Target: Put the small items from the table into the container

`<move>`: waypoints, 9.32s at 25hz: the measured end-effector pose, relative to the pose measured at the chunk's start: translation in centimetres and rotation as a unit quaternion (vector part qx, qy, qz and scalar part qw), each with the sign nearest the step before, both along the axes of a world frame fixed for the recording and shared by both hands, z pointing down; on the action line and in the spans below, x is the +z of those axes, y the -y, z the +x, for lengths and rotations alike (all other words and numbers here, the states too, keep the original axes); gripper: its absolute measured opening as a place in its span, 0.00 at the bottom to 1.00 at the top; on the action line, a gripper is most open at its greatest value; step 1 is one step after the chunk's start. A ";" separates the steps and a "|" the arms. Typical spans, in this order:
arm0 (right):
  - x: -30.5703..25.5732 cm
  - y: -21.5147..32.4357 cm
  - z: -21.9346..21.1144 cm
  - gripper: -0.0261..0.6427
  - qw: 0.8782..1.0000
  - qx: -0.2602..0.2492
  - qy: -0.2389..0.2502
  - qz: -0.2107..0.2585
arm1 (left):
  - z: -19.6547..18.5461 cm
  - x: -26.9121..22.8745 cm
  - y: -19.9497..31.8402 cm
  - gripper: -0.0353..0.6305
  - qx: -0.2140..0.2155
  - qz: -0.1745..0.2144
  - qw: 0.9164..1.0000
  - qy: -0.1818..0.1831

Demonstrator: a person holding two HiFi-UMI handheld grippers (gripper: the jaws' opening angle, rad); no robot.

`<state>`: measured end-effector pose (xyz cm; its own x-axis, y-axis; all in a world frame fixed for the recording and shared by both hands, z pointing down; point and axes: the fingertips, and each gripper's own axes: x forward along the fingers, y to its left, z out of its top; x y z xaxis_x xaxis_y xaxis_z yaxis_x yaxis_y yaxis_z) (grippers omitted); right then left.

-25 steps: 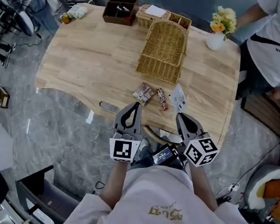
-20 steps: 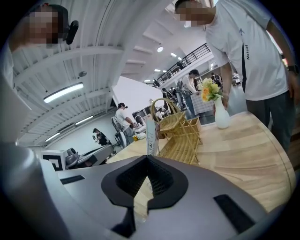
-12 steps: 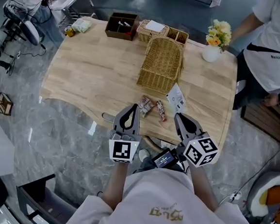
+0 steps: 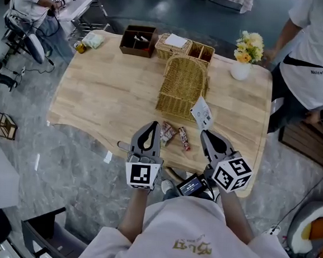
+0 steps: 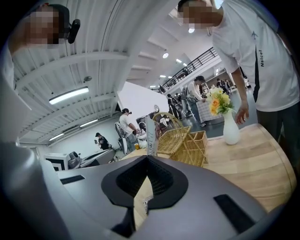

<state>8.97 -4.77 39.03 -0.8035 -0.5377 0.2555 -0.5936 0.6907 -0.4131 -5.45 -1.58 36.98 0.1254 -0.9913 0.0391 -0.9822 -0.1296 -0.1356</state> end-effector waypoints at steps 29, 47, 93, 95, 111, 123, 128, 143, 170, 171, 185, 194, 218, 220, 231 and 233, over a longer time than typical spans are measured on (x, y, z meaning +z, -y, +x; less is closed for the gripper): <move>3.0 10.0 -5.1 0.07 0.996 -0.060 0.023 -0.062 | -1.7 1.7 8.0 0.04 -0.051 -0.051 0.997 -0.018; 4.4 12.6 -5.2 0.16 0.993 -0.035 -0.112 0.014 | -2.7 2.5 10.1 0.04 -0.055 -0.073 0.996 -0.009; -6.1 -1.8 -1.0 0.07 0.980 0.007 -0.083 0.180 | -2.1 -8.5 -5.7 0.04 -0.069 0.084 0.994 0.001; -6.1 -2.3 -0.8 0.07 0.980 0.008 -0.085 0.179 | -2.1 -8.5 -6.3 0.04 -0.069 0.089 0.994 0.001; -5.8 -5.1 -0.1 0.07 0.981 0.022 -0.092 0.167 | -4.0 -8.0 -10.2 0.04 -0.081 0.087 0.993 -0.021; -2.1 -9.1 0.2 0.07 0.989 0.026 -0.105 0.104 | -3.9 -4.5 -13.1 0.04 -0.054 0.061 0.996 -0.025; 0.5 -9.8 0.2 0.07 0.987 0.028 -0.132 0.087 | -4.3 -2.6 -13.2 0.04 -0.045 0.044 0.998 -0.027; 8.3 -7.3 -1.1 0.07 0.986 -0.004 -0.168 0.012 | -4.8 5.8 -10.2 0.04 -0.034 -0.053 0.997 -0.045; 21.3 -6.5 -0.3 0.09 0.963 -0.015 -0.253 -0.087 | -2.2 20.0 -9.0 0.04 0.013 -0.199 0.978 -0.055; 21.8 -6.5 -0.4 0.10 0.962 -0.014 -0.256 -0.090 | -2.1 20.3 -8.9 0.04 0.015 -0.202 0.978 -0.054; 26.2 -6.2 -1.2 0.31 0.947 -0.027 -0.296 -0.123 | -1.5 22.6 -8.3 0.04 0.027 -0.225 0.972 -0.060; 27.2 -4.9 -1.9 0.34 0.938 -0.031 -0.329 -0.103 | -1.5 23.2 -8.5 0.04 0.019 -0.237 0.969 -0.071; 25.8 -4.9 -2.5 0.22 0.938 -0.056 -0.325 -0.107 | -2.5 22.0 -8.1 0.04 -0.023 -0.229 0.969 -0.085; 25.5 -5.1 -2.5 0.22 0.939 -0.053 -0.322 -0.106 | -2.5 21.8 -8.2 0.04 -0.024 -0.226 0.970 -0.085; 22.8 -5.4 -1.9 0.22 0.947 -0.037 -0.307 -0.090 | -2.3 20.5 -8.1 0.04 -0.014 -0.214 0.973 -0.083; 22.3 -5.6 -1.8 0.22 0.948 -0.035 -0.305 -0.086 | -2.2 20.2 -8.1 0.04 -0.013 -0.210 0.974 -0.083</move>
<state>7.21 0.85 61.31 -0.5102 -0.3970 0.7630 -0.7136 0.6905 -0.1179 -7.67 6.56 57.22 0.1403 -0.8947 0.4240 -0.9897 -0.1150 0.0849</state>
